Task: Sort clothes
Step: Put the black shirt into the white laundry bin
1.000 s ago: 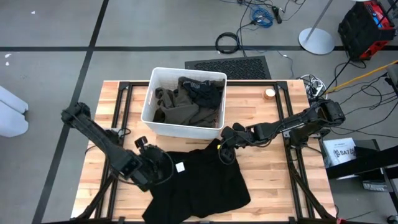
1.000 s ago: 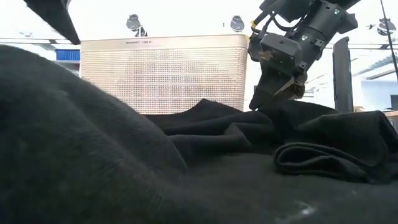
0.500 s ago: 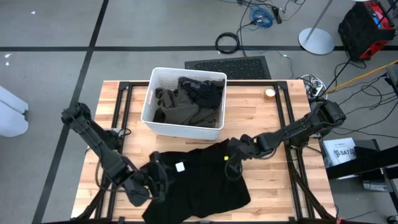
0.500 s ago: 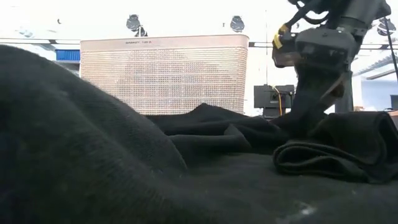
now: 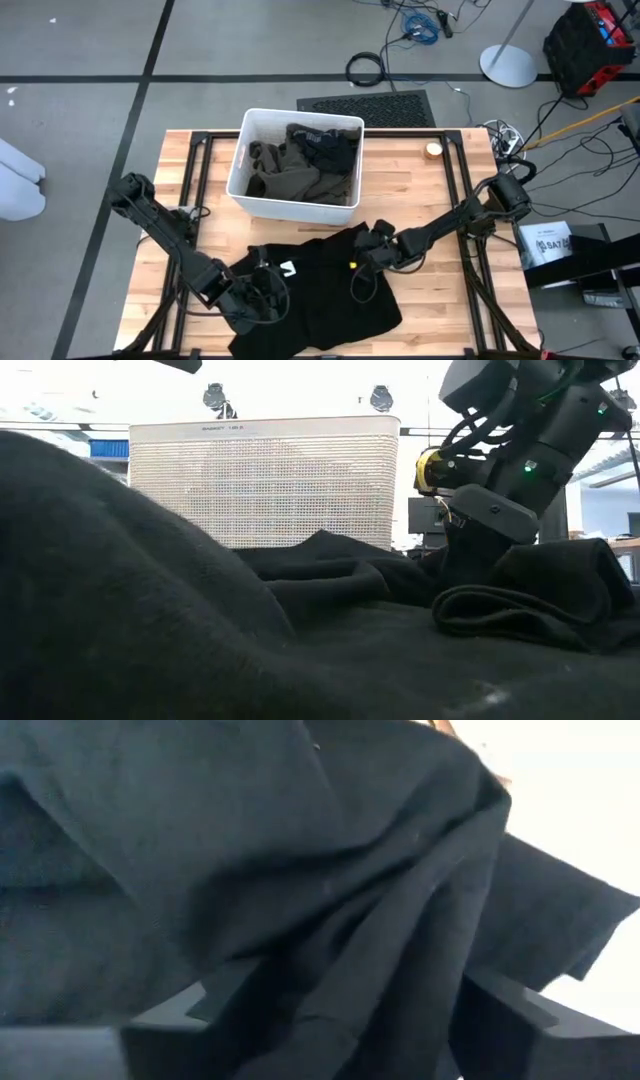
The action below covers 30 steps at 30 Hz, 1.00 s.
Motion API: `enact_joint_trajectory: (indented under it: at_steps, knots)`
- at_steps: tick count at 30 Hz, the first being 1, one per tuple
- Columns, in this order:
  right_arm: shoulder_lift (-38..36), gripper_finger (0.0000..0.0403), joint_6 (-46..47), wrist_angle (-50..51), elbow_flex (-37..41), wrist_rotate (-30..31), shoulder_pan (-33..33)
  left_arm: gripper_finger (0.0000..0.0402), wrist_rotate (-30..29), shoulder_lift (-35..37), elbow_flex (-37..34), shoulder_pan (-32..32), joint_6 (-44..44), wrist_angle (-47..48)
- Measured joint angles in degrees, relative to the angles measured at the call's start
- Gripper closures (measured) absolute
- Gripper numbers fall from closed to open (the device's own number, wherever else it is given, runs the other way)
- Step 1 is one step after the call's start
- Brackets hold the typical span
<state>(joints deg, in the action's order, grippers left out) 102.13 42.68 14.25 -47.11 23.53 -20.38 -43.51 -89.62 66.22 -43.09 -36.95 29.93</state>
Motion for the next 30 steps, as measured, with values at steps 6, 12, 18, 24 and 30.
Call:
enact_joint_trajectory:
  at_steps: [6,12,18,24,30]
  knots:
    - [-1.1,0.0267,2.8,6.6,0.0,0.6,-2.2,0.0205,0.0,0.0,0.0,0.0,0.0,0.0]
    - [-6.7,0.0388,5.1,22.9,0.5,-4.3,-5.5,0.0205,0.0,0.0,0.0,-0.1,-0.1,0.0]
    - [-14.4,0.0396,16.3,42.1,0.9,-6.5,-9.9,0.0205,0.1,0.0,0.0,-0.1,-0.1,0.1]
    - [-21.8,0.0399,21.6,41.6,0.8,-9.7,-11.7,0.0205,0.1,0.0,0.0,-0.1,-0.1,0.1]
    - [-26.8,0.0400,21.2,28.4,0.2,-11.8,-11.6,0.0205,0.1,0.1,0.0,-0.1,-0.1,0.1]
